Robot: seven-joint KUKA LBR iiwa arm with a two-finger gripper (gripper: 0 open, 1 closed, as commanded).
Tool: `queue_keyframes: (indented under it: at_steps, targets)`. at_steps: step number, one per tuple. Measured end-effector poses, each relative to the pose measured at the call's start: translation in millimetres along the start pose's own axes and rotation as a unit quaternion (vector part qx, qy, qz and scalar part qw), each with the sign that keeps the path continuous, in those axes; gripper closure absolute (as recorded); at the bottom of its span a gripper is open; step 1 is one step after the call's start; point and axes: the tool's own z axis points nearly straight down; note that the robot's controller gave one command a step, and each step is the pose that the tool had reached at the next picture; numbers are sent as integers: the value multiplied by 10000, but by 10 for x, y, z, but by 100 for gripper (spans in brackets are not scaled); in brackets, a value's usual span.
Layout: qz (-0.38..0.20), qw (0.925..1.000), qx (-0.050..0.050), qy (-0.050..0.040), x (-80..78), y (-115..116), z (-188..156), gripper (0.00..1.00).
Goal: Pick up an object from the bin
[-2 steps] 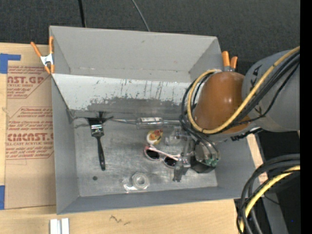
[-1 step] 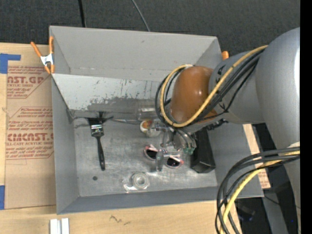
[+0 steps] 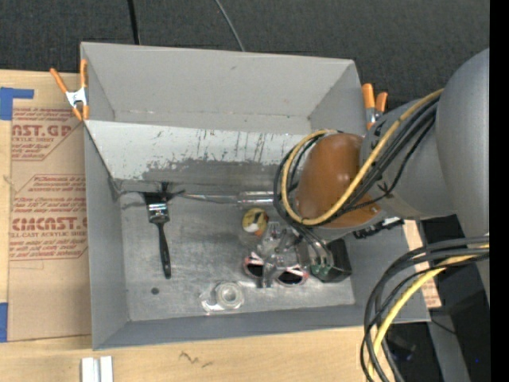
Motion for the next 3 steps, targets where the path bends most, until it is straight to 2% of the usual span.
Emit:
queue_keyframes:
  at_steps: [1, 2, 3]
  targets:
    - [0, 10000, 0, -1, -1, 0, 0, 100]
    - [49, 9999, 10, 108, 98, 28, -406, 100]
    - [84, 10000, 19, 42, -51, -98, -726, 100]
